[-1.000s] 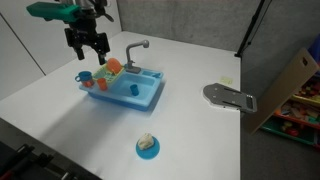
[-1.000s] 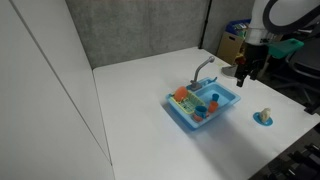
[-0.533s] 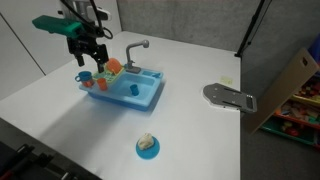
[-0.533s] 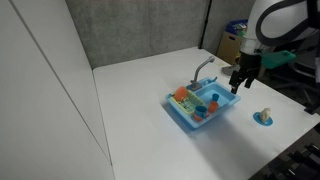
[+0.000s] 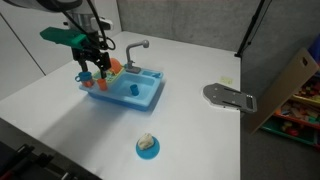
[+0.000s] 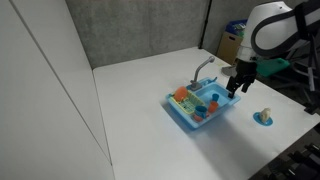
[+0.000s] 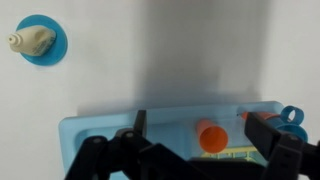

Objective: Pick up the orange cup and put it in the sink

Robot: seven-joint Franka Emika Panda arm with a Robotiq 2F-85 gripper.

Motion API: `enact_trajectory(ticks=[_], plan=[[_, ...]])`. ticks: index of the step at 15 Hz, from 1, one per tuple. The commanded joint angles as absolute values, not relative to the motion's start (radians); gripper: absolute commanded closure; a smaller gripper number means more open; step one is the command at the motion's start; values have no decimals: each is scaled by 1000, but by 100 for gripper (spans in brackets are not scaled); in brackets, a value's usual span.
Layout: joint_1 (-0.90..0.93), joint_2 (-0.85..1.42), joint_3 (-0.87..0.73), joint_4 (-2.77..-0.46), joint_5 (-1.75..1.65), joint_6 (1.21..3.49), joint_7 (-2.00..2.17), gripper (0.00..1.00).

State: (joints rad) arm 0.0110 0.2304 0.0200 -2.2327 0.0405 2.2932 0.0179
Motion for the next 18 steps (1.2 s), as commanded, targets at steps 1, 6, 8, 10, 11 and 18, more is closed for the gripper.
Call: enact_trajectory(ticks=[1, 6, 8, 10, 11, 18], plan=[[12, 230, 19, -2231, 41, 2291, 18, 0], [7, 273, 35, -2221, 73, 2358, -44, 0], [10, 294, 43, -2218, 72, 2399, -49, 0], [15, 315, 52, -2216, 67, 2446, -48, 0], [18, 326, 57, -2215, 64, 2470, -46, 0], [48, 402, 50, -2202, 29, 2631, -8, 0]])
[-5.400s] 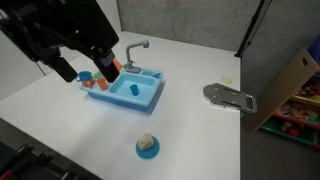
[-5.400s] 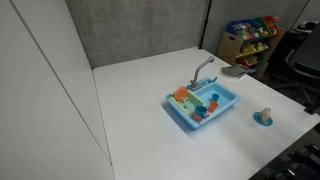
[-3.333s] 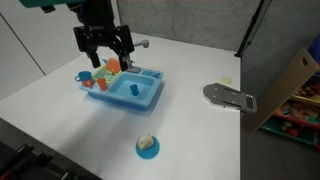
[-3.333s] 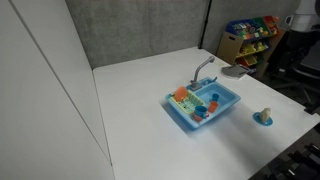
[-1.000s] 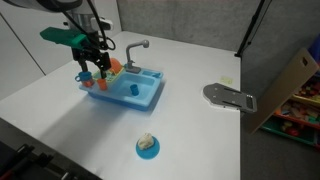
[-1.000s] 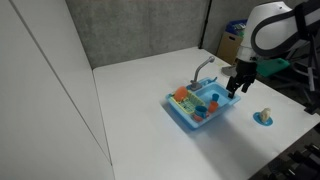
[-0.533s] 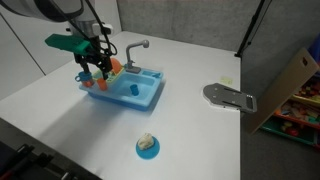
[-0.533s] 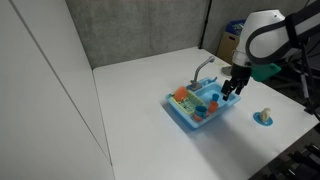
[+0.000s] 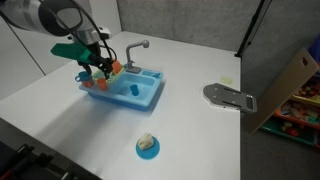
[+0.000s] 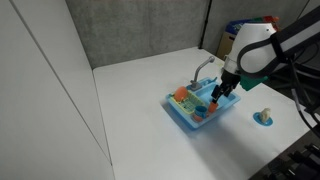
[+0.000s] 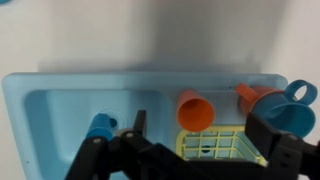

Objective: Pick up the orange cup and put it in the sink

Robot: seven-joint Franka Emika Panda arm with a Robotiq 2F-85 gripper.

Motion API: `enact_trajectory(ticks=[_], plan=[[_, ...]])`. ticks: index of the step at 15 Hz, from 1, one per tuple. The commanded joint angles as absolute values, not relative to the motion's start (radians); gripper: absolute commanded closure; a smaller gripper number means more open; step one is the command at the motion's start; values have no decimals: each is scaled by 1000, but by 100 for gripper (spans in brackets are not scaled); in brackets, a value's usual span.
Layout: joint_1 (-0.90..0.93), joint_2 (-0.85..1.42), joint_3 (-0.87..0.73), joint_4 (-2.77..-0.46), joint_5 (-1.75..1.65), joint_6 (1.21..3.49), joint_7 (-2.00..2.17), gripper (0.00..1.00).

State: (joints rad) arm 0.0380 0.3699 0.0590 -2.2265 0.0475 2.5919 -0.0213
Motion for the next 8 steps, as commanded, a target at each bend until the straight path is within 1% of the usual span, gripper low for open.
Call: enact_trajectory(ticks=[1, 8], plan=[[47, 410, 51, -2200, 31, 2646, -10, 0], [47, 465, 51, -2181, 31, 2690, -13, 0]])
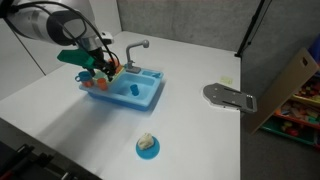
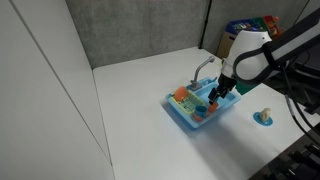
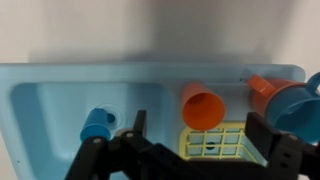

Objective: Pick up the orange cup and put it in the sink

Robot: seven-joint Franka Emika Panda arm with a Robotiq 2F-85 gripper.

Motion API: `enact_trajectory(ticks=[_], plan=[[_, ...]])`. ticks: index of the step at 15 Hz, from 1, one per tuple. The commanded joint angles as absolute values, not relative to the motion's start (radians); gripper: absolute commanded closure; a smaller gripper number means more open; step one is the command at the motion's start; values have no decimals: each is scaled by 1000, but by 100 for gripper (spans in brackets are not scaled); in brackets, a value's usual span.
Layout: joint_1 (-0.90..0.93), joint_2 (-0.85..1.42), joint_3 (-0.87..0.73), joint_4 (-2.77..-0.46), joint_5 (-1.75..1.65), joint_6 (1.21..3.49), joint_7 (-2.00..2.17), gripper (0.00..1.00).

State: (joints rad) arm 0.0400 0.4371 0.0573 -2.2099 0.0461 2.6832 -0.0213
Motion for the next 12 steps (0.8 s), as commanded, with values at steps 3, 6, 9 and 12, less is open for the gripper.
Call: enact_trajectory(ticks=[3, 6, 9, 12], plan=[[51, 486, 52, -2169, 29, 2697, -13, 0], [56, 507, 50, -2154, 26, 2693, -10, 0], [63, 522, 47, -2143, 20, 2688, -6, 34], [68, 527, 43, -2138, 14, 2682, -1, 60]])
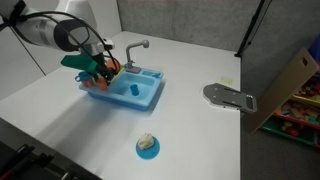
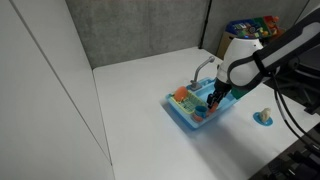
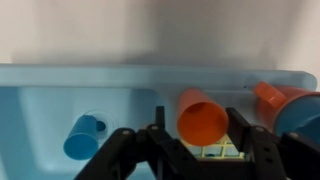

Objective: Pick up the orange cup and put it in the sink

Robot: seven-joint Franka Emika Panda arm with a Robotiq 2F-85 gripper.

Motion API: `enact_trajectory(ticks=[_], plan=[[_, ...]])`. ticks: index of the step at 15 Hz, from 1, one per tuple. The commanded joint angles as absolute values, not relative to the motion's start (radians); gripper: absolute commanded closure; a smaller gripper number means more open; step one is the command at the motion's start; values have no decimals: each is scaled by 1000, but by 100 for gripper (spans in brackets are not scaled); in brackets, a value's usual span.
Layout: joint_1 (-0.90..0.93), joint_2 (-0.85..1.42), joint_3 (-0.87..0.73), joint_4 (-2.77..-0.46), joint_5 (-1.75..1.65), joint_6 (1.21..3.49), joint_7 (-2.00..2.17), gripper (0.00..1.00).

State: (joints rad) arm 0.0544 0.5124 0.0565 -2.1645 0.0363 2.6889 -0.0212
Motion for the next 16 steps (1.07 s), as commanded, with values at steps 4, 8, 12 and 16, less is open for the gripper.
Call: enact_trajectory(ticks=[4, 8, 12, 16], plan=[[74, 512, 35, -2133, 9, 2657, 8, 82], [86, 494, 14, -2109, -6, 2614, 35, 83], [78, 497, -7, -2064, -20, 2564, 51, 83], [71, 524, -31, -1998, -20, 2500, 63, 83]])
